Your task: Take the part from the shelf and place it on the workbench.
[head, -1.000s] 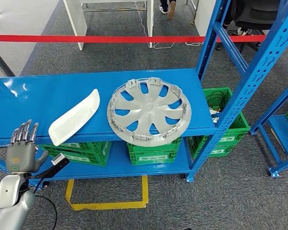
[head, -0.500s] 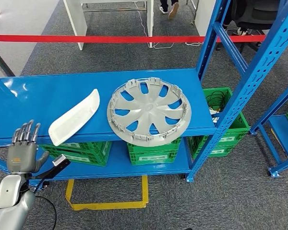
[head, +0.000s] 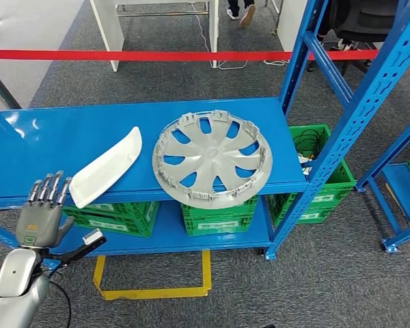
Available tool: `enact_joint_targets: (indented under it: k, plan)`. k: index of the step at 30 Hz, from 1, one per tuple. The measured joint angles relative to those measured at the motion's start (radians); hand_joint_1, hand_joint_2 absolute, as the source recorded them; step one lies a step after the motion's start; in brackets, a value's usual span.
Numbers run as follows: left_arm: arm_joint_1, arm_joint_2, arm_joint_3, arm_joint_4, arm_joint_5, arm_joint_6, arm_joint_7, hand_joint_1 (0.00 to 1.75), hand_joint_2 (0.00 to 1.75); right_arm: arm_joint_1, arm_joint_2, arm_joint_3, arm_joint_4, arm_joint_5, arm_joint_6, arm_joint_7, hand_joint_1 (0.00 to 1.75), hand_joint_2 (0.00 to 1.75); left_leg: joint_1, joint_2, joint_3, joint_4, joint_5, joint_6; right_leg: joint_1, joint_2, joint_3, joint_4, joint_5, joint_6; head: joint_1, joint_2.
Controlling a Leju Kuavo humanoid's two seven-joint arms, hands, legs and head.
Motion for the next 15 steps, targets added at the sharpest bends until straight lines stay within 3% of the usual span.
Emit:
enact_joint_targets:
  k: [3, 4, 7, 8, 15]
  plan:
    - [0.005, 0.014, -0.019, -0.014, -0.001, 0.000, 0.002, 0.00, 1.75, 0.000, -0.001, 0.000, 0.000, 0.001, 0.003, 0.000, 0.00, 0.00, 0.000, 0.000, 0.000, 0.000, 0.000, 0.000, 0.000, 0.000, 0.000, 0.000, 0.000, 0.000, 0.000, 0.000]
    - [0.006, 0.017, -0.024, -0.018, -0.002, 0.000, 0.003, 0.34, 1.75, -0.001, -0.001, 0.000, 0.000, 0.001, 0.004, 0.000, 0.00, 0.00, 0.000, 0.000, 0.000, 0.000, 0.000, 0.000, 0.000, 0.000, 0.000, 0.000, 0.000, 0.000, 0.000, 0.000]
    - [0.009, 0.025, -0.035, -0.022, -0.003, 0.000, 0.010, 1.64, 1.75, 0.000, -0.002, 0.000, 0.000, 0.001, 0.005, 0.000, 0.00, 0.00, 0.000, 0.000, 0.000, 0.000, 0.000, 0.000, 0.000, 0.000, 0.000, 0.000, 0.000, 0.000, 0.000, 0.000]
    - [0.009, 0.027, -0.038, -0.022, -0.002, 0.000, 0.012, 1.75, 1.75, 0.000, -0.002, 0.000, 0.000, 0.001, 0.005, 0.000, 0.00, 0.00, 0.000, 0.000, 0.000, 0.000, 0.000, 0.000, 0.000, 0.000, 0.000, 0.000, 0.000, 0.000, 0.000, 0.000]
    - [0.011, 0.040, -0.049, -0.022, 0.006, 0.000, 0.019, 1.75, 1.75, 0.000, -0.002, 0.000, 0.000, 0.002, 0.006, -0.002, 0.00, 0.00, 0.000, 0.000, 0.000, 0.000, 0.000, 0.000, 0.000, 0.000, 0.000, 0.000, 0.000, 0.000, 0.000, 0.000]
